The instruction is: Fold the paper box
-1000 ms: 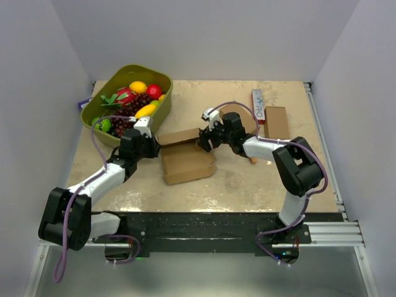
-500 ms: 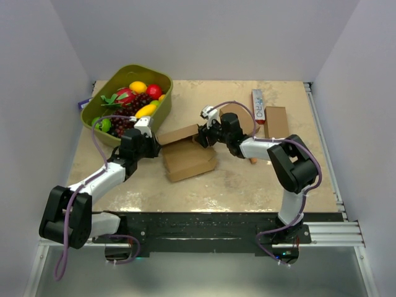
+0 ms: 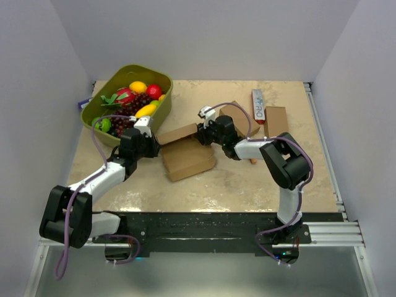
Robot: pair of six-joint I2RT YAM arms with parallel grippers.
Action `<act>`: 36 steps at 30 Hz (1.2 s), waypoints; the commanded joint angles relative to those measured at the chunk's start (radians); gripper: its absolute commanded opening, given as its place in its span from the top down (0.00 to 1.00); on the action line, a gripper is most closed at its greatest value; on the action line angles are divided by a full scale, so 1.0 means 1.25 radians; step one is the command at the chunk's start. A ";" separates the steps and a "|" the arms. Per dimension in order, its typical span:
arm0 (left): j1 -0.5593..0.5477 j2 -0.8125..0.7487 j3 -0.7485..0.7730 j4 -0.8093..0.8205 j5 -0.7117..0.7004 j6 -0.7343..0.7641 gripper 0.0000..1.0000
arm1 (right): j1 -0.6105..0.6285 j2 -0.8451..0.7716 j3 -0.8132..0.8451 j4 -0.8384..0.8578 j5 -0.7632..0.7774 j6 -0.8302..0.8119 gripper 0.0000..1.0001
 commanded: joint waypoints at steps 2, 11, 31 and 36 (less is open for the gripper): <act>0.002 0.014 0.023 -0.010 0.041 0.010 0.91 | 0.026 0.004 0.024 0.076 0.044 0.042 0.78; 0.002 0.017 0.012 0.026 0.087 -0.005 0.92 | 0.070 -0.006 0.034 0.026 0.198 0.044 0.95; 0.002 -0.014 -0.020 0.073 0.131 -0.040 0.95 | 0.135 0.013 0.067 -0.094 0.559 0.095 1.00; 0.002 -0.015 -0.025 0.082 0.135 -0.043 0.95 | 0.136 0.015 0.066 -0.099 0.563 0.109 1.00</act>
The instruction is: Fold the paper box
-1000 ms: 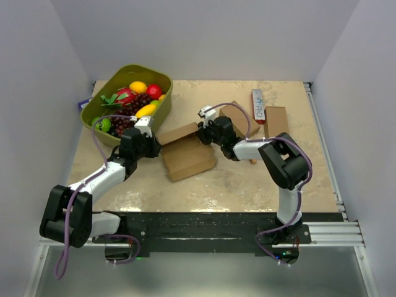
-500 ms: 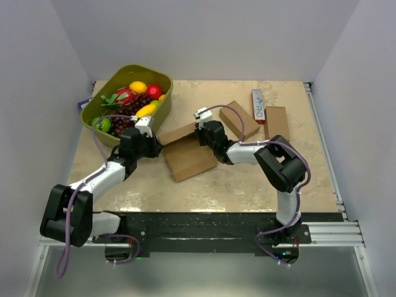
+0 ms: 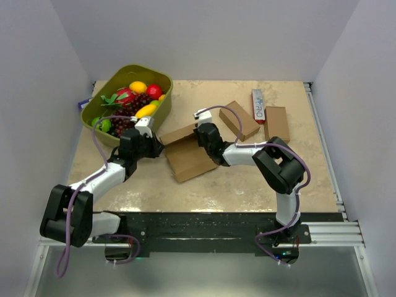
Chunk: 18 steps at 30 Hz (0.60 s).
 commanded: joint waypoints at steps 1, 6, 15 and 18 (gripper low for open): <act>-0.003 -0.021 -0.012 0.036 0.057 -0.014 0.95 | 0.005 0.009 0.023 -0.016 0.034 0.026 1.00; -0.003 -0.023 -0.005 0.034 0.063 -0.017 0.89 | 0.005 -0.022 -0.006 0.001 -0.038 0.023 0.95; -0.003 -0.067 0.017 -0.002 0.051 -0.017 0.42 | 0.005 -0.157 -0.059 -0.068 -0.119 0.064 0.31; -0.003 -0.094 0.027 -0.031 0.044 -0.013 0.35 | 0.004 -0.189 -0.065 -0.131 -0.133 0.085 0.18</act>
